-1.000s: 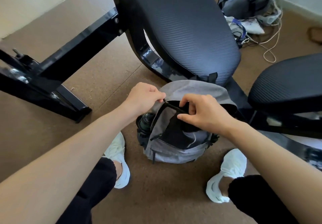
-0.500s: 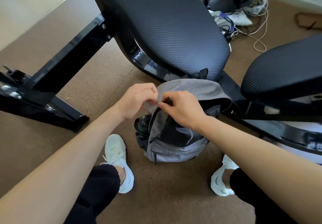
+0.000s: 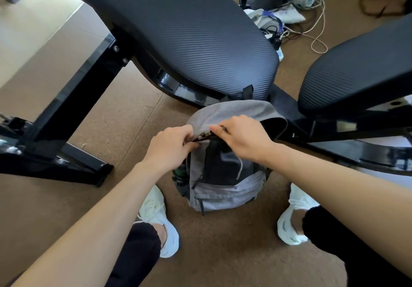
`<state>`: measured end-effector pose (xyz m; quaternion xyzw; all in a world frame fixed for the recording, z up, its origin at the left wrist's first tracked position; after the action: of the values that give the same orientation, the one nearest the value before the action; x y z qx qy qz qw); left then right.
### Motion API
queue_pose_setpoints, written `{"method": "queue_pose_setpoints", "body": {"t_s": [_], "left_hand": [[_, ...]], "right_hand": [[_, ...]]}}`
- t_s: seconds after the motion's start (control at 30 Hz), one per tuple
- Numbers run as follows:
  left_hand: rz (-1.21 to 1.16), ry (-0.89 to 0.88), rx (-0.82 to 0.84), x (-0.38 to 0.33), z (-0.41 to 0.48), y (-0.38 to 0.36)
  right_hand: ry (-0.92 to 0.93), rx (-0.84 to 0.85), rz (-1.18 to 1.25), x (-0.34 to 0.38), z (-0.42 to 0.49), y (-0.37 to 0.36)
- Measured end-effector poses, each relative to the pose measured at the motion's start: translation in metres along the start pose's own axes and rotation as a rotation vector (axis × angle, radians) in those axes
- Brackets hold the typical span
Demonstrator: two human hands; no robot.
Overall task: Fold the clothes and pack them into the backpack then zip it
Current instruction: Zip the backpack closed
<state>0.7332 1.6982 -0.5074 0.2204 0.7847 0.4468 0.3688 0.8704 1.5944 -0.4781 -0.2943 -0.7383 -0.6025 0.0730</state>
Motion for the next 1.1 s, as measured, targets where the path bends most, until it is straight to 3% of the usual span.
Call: {"method": "queue_pose_setpoints", "body": {"t_s": [0.23,0.4,0.53,0.67,0.77,0.87,1.0,1.1], "left_hand": [[0.050,0.152,-0.033,0.024,0.003,0.010],[0.030,0.266,-0.024,0.020,0.007,0.012],[-0.152,0.044,-0.189,-0.026,0.015,0.025],[0.009,-0.227,-0.179,-0.084,0.030,0.017],[0.035,-0.214,-0.108,-0.100,0.045,0.005],[0.007,-0.130,-0.199,-0.107,0.052,0.011],[0.030,-0.121,-0.268,-0.113,0.049,0.016],[-0.005,-0.094,-0.299,-0.103,0.050,0.020]], "right_hand": [[-0.236,-0.087,0.235,-0.078,-0.014,0.029],[-0.199,0.025,0.494,-0.093,-0.017,0.022],[-0.141,0.005,0.499,-0.089,-0.014,0.019],[-0.062,-0.035,0.492,-0.078,-0.014,0.020],[-0.016,-0.078,0.452,-0.077,-0.014,0.023],[-0.002,-0.125,0.482,-0.082,-0.017,0.028],[-0.209,-0.210,0.543,-0.116,-0.023,0.029],[-0.426,-0.186,0.741,-0.158,-0.027,0.009]]}}
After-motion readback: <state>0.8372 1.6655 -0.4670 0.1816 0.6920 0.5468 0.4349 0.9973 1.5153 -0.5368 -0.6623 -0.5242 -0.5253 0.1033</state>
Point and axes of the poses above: each hand's wrist, its own z-axis towards the middle knuckle, its own y-axis out of the back of the hand, x = y × z, the point moved 7 cm from there along z, towards the middle knuckle, and after that the axes turned 7 degrees about x, right-handed, at the moved point
